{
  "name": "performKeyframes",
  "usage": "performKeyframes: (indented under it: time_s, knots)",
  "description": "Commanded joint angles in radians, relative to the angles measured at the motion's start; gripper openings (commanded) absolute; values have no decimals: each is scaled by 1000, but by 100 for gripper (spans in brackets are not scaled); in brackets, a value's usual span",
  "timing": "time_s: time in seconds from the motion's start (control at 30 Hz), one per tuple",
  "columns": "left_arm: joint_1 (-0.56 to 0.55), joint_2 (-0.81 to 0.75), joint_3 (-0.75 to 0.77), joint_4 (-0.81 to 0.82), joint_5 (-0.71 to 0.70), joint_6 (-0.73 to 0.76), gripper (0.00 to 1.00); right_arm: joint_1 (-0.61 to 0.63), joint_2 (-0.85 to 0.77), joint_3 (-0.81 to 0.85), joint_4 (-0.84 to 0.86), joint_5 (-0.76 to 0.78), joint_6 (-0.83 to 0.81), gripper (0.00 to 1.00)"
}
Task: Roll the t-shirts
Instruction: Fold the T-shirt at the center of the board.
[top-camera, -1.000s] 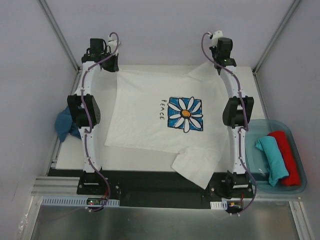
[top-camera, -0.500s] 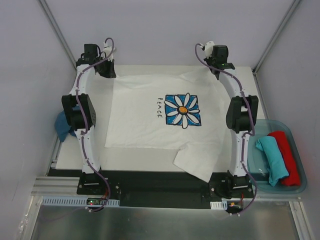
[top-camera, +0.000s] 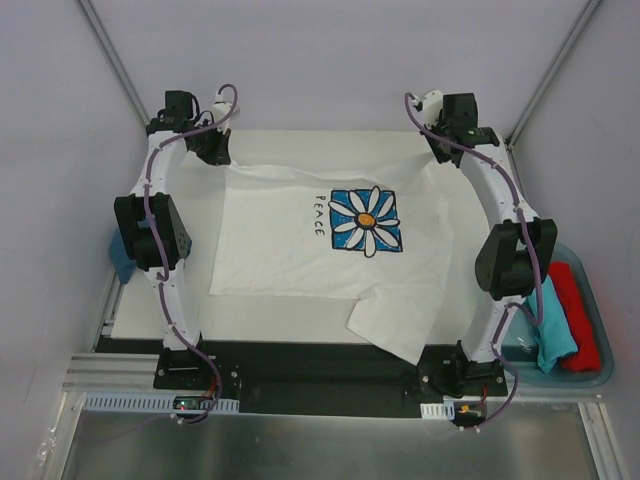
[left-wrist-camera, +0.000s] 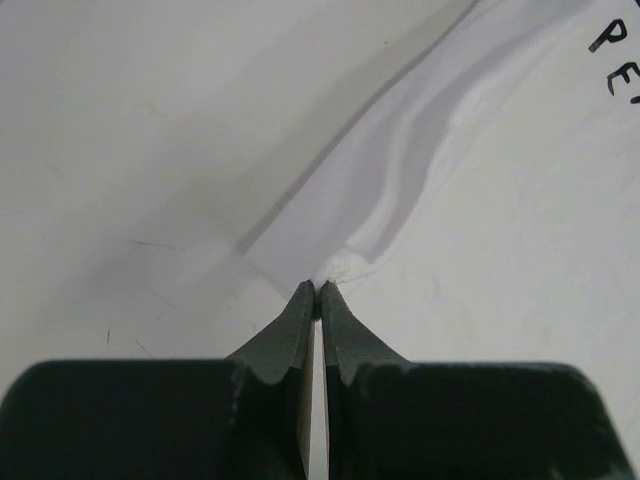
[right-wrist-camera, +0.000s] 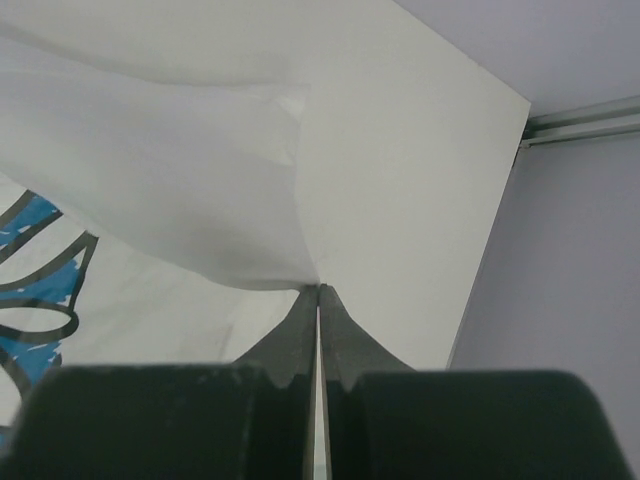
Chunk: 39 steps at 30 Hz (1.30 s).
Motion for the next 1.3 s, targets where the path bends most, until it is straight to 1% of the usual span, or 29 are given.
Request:
performKeyframes:
  time_s: [0.0, 0.23, 0.37, 0.53, 0.77, 0.8, 1.03, 1.27]
  knots:
    - [1, -82, -9, -78, -17, 128, 0, -4, -118, -51, -131, -3, 59, 1]
    - [2, -92, -12, -169, -13, 204, 0, -6, -235, -169, -225, -18, 103, 1]
    - [2, -104, -44, -207, -29, 237, 0, -24, -276, -176, -306, -37, 139, 1]
    - [1, -147, -139, -227, -58, 303, 0, -27, -332, -202, -403, -81, 183, 1]
    - [1, -196, -253, -248, -118, 362, 0, -25, -395, -314, -455, -127, 186, 1]
    - [2, -200, -264, -250, -121, 369, 0, -25, -398, -324, -481, -162, 182, 1]
    - [2, -207, -323, -262, -144, 367, 0, -6, -444, -426, -519, -185, 156, 1]
    - [2, -217, -418, -271, -157, 356, 0, -3, -439, -440, -573, -216, 139, 1]
